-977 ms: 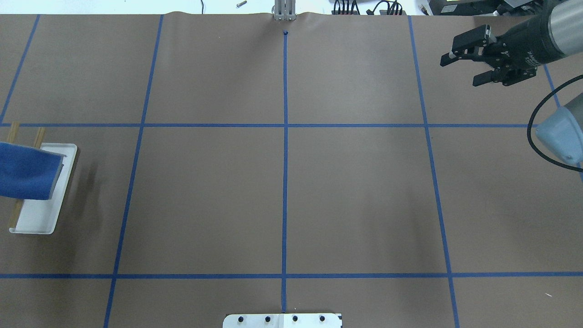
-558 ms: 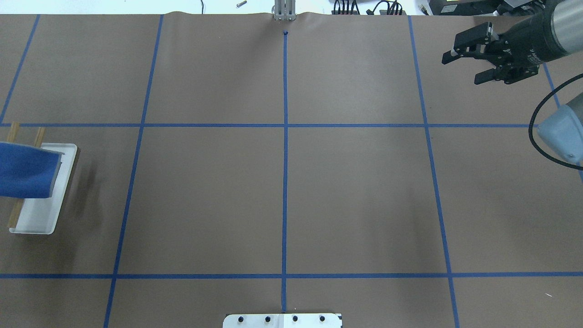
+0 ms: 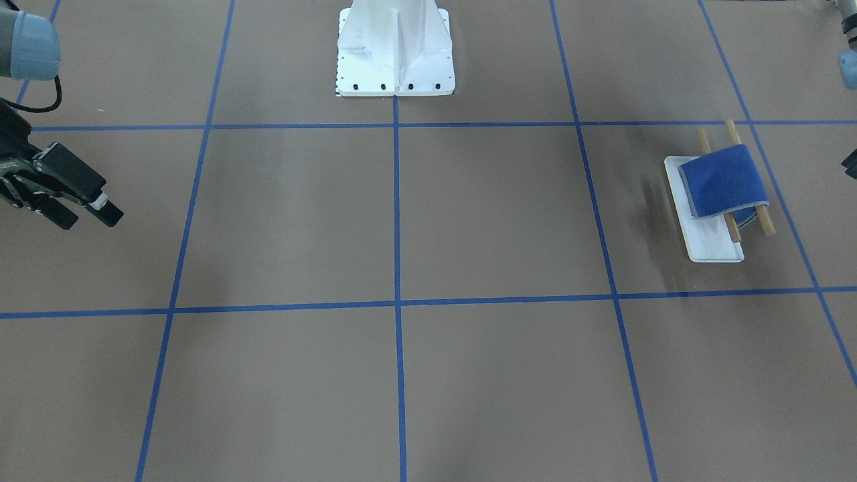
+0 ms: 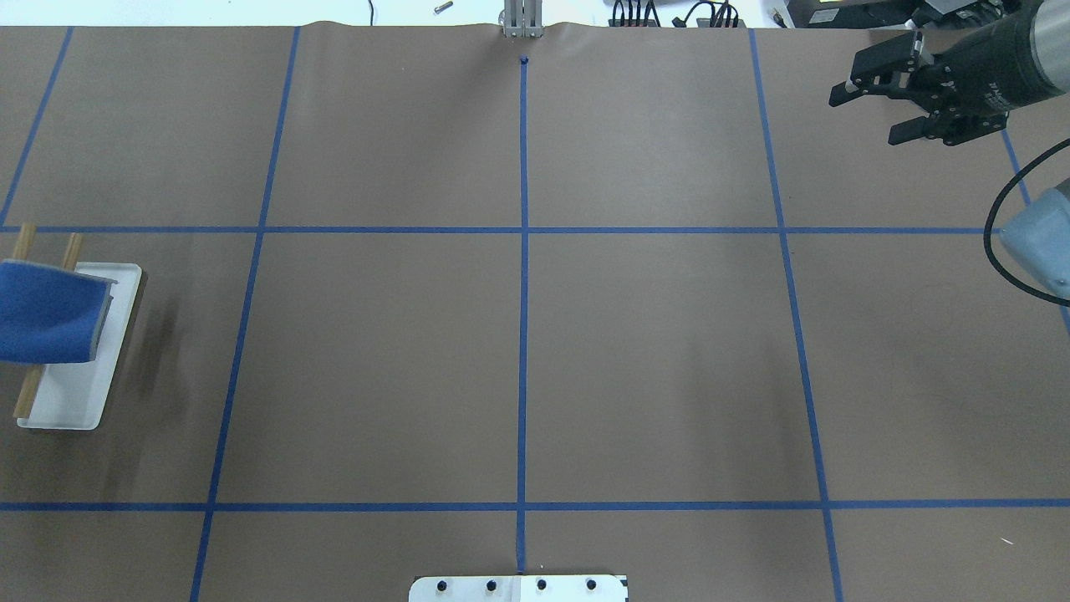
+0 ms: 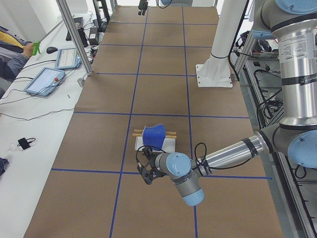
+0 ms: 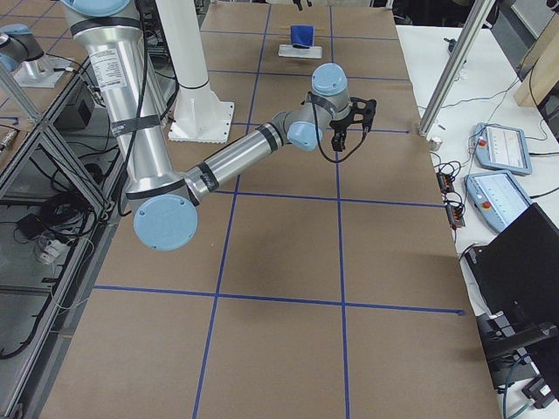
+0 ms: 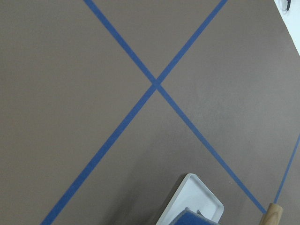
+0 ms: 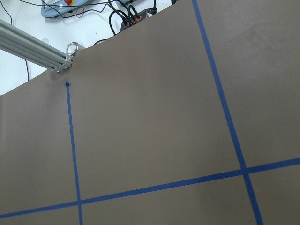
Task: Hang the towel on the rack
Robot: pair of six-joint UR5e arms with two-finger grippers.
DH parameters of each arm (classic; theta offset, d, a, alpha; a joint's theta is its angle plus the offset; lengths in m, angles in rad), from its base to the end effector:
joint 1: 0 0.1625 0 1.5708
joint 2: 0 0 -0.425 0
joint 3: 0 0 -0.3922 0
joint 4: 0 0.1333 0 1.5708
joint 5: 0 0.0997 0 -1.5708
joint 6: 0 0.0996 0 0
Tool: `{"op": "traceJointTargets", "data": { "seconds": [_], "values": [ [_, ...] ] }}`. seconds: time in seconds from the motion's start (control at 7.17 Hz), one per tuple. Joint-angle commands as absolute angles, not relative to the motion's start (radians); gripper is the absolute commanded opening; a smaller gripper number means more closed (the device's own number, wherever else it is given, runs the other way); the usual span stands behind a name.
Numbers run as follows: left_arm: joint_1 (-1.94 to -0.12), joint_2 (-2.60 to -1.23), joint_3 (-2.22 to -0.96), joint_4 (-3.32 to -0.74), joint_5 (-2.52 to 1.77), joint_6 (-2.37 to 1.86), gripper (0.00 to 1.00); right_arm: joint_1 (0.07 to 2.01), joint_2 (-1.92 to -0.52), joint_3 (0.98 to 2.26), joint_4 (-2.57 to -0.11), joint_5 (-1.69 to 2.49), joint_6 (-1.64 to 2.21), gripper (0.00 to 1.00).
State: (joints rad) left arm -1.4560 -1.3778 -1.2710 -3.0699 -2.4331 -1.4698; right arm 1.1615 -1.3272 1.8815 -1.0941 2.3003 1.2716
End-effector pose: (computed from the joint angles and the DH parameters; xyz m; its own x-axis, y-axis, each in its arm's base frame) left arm -0.0147 -0.3763 0.7156 0.1187 -0.4570 -0.8815 0.5638 0.7618 -0.3190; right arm -0.1579 -0.5320 0.3212 0.3300 0.2085 0.9207 -0.3758 0.9237 -0.0745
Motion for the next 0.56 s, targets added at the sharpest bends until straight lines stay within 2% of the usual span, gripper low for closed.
{"op": "traceJointTargets", "data": {
  "seconds": [0.0,0.42],
  "values": [
    [-1.462,-1.367,-1.270,-3.042,-2.253,-1.086,0.98,1.209,-1.398,1.884,-1.094,2.264,1.155,1.00],
    [-1.463,-1.394,-1.284,-2.875,-2.089,-0.609,0.98,1.317,-1.553,1.881,-1.114,2.220,0.730,1.00]
  ]
}}
